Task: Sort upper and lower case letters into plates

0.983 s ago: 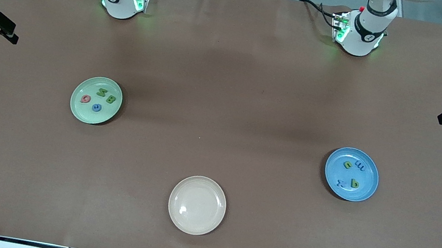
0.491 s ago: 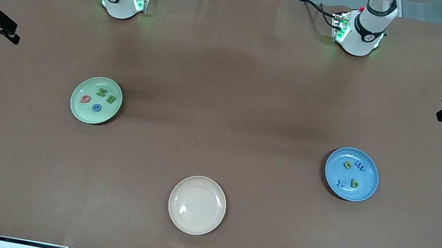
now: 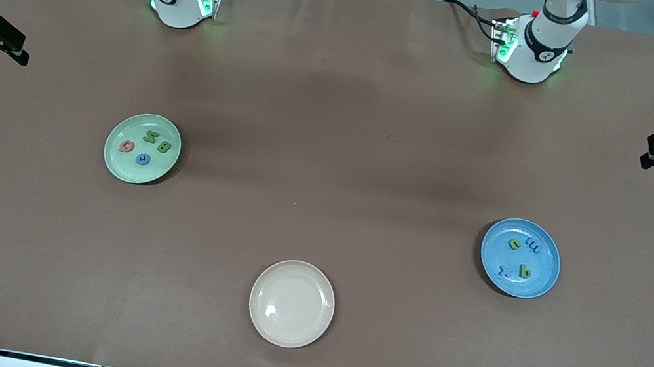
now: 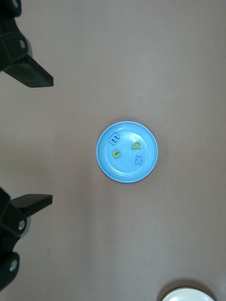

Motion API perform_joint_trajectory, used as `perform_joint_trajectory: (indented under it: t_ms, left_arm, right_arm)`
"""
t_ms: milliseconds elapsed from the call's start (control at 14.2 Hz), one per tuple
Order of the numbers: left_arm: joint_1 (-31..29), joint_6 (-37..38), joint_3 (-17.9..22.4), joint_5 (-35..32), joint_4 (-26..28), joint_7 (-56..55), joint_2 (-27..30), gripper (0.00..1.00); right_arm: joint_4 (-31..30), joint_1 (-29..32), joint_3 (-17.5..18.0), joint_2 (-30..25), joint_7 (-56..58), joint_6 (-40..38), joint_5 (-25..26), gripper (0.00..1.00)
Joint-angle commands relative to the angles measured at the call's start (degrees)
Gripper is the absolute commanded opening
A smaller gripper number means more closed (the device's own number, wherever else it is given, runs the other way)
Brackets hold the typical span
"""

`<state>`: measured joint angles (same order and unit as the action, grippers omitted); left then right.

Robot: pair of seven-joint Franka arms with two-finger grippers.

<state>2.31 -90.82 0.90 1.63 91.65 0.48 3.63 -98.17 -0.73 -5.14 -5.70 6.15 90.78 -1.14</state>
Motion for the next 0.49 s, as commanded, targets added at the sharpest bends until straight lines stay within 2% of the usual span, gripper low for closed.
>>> perform_joint_trajectory:
  t_ms: [0,421]
  left_arm:
    - [-0.3,0.7,-0.2,-0.6,0.3,2.4,0.7,1.0]
    - [-0.3,1.3,-0.3,-1.9,0.2,3.4,0.8,1.0]
  right_arm:
    - [-1.6,-0.1,0.0,-1.8,0.3,0.1,0.6,1.0]
    - [-1.6,-0.1,0.0,-1.8,0.3,0.1,0.6,1.0]
